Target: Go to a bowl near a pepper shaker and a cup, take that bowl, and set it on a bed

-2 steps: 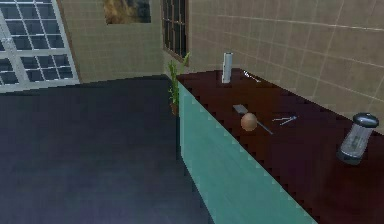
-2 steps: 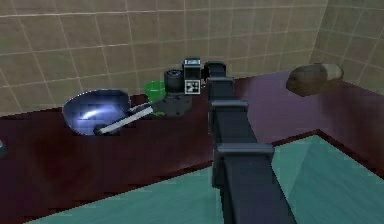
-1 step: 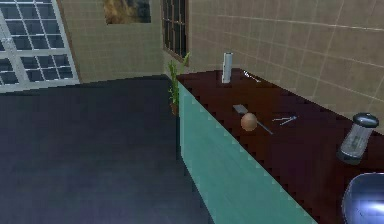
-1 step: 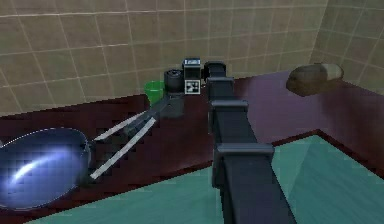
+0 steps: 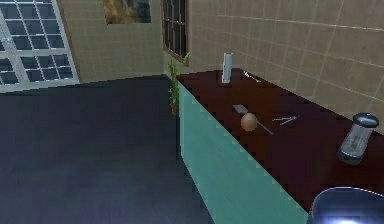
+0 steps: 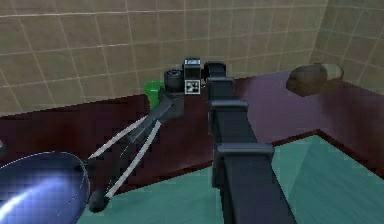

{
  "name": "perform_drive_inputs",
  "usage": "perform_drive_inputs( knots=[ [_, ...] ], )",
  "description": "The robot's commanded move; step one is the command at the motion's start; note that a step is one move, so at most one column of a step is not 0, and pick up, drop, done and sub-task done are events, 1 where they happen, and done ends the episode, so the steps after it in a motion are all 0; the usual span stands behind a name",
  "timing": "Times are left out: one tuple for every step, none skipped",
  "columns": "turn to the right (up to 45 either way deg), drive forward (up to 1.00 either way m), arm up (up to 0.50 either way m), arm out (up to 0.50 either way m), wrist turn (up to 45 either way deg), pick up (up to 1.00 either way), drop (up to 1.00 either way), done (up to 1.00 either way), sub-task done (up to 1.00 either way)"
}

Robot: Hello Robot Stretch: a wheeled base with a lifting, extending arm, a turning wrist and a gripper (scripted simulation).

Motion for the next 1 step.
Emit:
perform_drive_inputs(
  knots=[
    [0.0, 0.00, 0.00, -0.28, 0.0, 0.00, 0.00, 0.00, 0.00]
  ],
)
